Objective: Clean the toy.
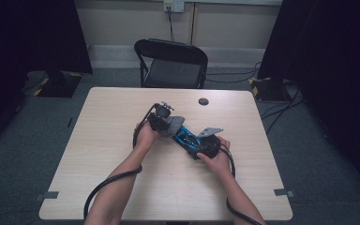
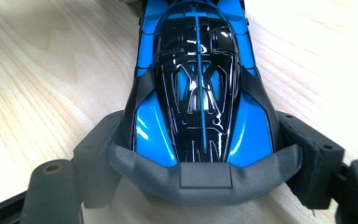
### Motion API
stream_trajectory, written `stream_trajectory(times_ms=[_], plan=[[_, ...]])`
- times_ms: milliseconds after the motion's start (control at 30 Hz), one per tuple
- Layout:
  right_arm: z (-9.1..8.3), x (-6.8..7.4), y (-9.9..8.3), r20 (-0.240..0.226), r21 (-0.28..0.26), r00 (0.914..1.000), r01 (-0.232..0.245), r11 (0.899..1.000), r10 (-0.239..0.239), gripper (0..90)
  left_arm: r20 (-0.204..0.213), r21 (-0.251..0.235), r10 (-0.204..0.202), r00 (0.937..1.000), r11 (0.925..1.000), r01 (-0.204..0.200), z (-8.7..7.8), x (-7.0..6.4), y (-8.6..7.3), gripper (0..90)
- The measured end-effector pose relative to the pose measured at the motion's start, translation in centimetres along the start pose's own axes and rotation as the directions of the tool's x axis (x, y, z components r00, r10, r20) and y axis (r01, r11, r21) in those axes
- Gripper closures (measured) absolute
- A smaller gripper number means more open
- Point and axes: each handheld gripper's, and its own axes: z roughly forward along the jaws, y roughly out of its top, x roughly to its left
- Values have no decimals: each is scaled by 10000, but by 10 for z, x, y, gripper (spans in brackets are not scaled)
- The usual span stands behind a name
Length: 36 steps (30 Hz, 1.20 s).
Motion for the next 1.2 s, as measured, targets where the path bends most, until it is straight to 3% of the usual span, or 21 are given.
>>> stream_trajectory(times_ms=[367,600,867,1200], plan=[[0,0,0,-2,3,10000,-7,10000,7,243,127,-446,156,9998,9989,-150,-32,7,-11,844],[0,0,0,-3,2,10000,-12,10000,12,243,505,-756,293,9983,9968,-254,-54,0,-40,844],[0,0,0,2,7,10000,-9,10000,9,242,777,-657,438,9960,9971,-387,-69,-5,-72,844],[0,0,0,7,24,10000,3,10000,-3,241,1098,-392,383,9932,9986,-341,-68,-17,-103,842]])
